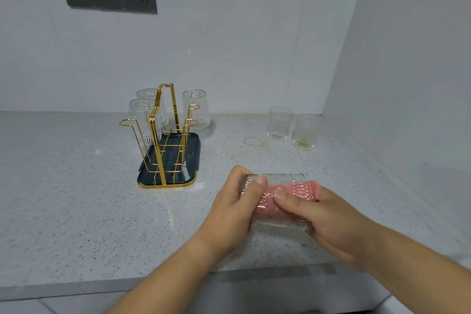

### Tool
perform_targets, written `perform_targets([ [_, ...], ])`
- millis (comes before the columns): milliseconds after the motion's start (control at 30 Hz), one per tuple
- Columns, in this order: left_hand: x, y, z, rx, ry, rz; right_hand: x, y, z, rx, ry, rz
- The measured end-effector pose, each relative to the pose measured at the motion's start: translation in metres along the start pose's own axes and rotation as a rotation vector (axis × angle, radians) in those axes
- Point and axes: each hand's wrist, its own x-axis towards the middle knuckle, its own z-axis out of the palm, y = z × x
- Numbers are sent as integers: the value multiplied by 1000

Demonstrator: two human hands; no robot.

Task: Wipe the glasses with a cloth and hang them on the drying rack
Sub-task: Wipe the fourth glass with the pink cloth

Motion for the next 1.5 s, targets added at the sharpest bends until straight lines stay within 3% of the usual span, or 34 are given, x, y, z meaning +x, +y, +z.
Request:
perform_targets([
  [67, 4, 2, 0, -147, 13, -184, -2, 2, 1, -353, -6, -107],
  [167, 7, 8, -2, -337, -59, -565, 2, 8, -6, -1121, 6, -275],
  [233, 9, 8, -8, -389, -142, -709, 5, 10, -9, -1352, -54, -347],
  [300, 8, 5, -11, -398, -260, -715, 7, 12, -11, -1214, -96, -350],
  [367, 6, 0, -12, -357, -331, -599, 6, 10, -9, -740, -86, -185],
  [433, 5, -5, -10, -255, -259, -430, 7, 9, -9, -254, -37, -17],
  [533, 3, -8, -5, -121, -78, -267, 9, 8, -5, -36, 41, 34],
  [633, 8, -2, -4, -223, -34, -376, 7, 9, -1, -258, 25, -68],
  [767, 7, 2, -11, -363, -143, -716, -2, 18, -4, -982, -31, -121],
  [833, 5, -2, -12, -393, -208, -781, -4, 17, -4, -1199, -50, -135],
  [900, 4, -6, -12, -393, -249, -741, -2, 17, -3, -1046, -84, -153],
  [1033, 2, -10, -7, -160, -155, -356, 5, 6, -4, -336, 73, -10],
  [1100, -1, -9, -4, -63, -88, -232, 7, 5, -3, -172, 81, 20],
  [1167, -1, -5, -3, -68, -21, -236, 6, 7, 1, -257, 37, -18],
  [1233, 3, -3, -6, -135, 0, -377, 5, 14, 5, -490, -34, -116],
  [1333, 5, -1, -13, -267, -129, -687, 0, 18, 3, -1044, -84, -226],
  [1400, 2, -3, -17, -293, -217, -750, -2, 14, 3, -1325, -83, -260],
  [1433, 2, -6, -19, -298, -259, -742, -1, 14, 1, -1320, -94, -296],
  [1500, 2, -10, -21, -306, -334, -670, 1, 10, -1, -1004, -97, -297],
])
